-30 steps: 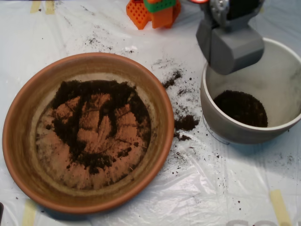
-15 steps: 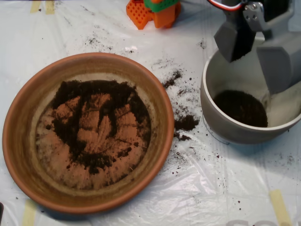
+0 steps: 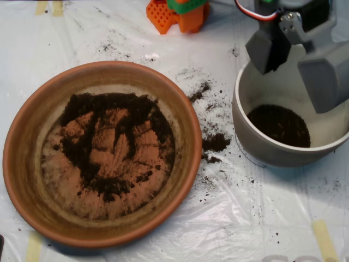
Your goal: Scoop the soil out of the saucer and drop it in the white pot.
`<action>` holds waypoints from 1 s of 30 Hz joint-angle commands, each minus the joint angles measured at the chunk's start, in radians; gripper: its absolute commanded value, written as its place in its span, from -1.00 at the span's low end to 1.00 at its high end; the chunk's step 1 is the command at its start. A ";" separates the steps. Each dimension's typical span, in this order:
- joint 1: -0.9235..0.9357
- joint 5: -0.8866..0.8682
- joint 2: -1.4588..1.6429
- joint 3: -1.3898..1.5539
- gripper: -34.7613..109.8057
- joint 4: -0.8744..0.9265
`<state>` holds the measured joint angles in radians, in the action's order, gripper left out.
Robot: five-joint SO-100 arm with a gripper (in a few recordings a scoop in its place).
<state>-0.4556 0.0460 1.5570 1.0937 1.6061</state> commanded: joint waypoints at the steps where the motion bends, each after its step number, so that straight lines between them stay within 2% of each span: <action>1: 0.011 0.002 0.101 -0.052 -0.03 0.002; 9: 0.143 -0.035 0.101 -0.230 0.04 0.074; 19: 0.489 -0.126 0.100 -0.222 0.07 0.084; 23: 0.621 -0.115 0.123 -0.064 0.08 0.014; 30: 0.788 -0.078 0.209 0.370 0.09 -0.218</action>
<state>0.2669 -0.0383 1.6521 1.3468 1.4696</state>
